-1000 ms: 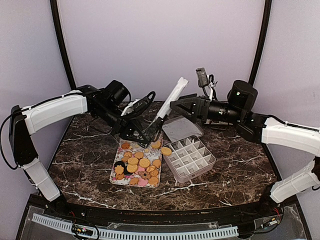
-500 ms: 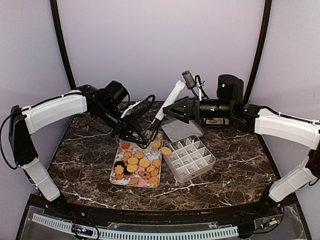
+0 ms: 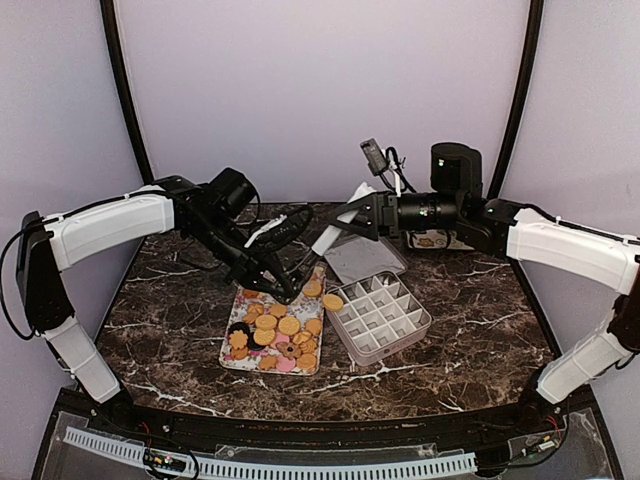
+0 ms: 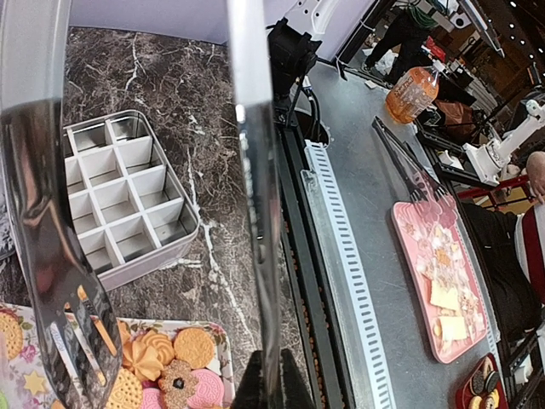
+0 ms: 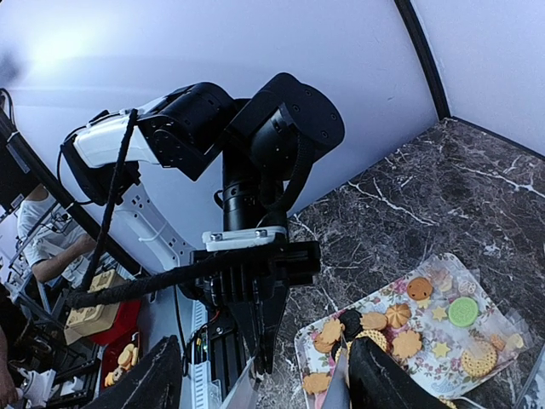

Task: Pack the cookies
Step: Pass from the left arm to the right

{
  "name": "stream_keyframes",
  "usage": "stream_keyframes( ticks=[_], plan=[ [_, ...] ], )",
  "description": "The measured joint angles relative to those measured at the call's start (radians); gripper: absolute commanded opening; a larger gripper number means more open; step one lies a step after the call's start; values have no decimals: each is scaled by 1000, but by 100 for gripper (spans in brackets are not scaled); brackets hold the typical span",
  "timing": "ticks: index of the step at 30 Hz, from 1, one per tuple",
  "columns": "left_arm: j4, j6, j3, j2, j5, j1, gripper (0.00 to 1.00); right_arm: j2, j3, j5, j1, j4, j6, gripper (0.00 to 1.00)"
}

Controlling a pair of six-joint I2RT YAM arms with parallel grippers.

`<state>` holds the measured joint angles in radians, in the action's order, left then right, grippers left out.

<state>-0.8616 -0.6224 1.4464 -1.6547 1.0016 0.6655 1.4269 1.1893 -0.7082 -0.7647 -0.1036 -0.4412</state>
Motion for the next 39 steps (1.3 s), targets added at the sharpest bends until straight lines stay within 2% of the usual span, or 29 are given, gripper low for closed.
stream_keyframes(
  ticks=[18,24,25,28,30,37,39],
  plan=[
    [-39,-43,6,1,8,0,0,15,24,-82,13,79,61,31],
    [-33,-22,6,1,-13,0,6,11,24,-47,13,94,66,29],
    [-28,-20,6,1,-18,0,9,7,24,-30,13,101,66,29],
    [-2,-7,7,1,-32,-3,34,-13,24,19,10,127,71,29],
    [11,9,10,1,-39,-6,46,-33,24,61,10,150,78,29],
    [17,60,41,1,-60,-64,71,-99,24,221,8,218,146,29],
    [18,79,43,3,-69,-102,74,-110,23,280,-3,241,172,29]
  ],
)
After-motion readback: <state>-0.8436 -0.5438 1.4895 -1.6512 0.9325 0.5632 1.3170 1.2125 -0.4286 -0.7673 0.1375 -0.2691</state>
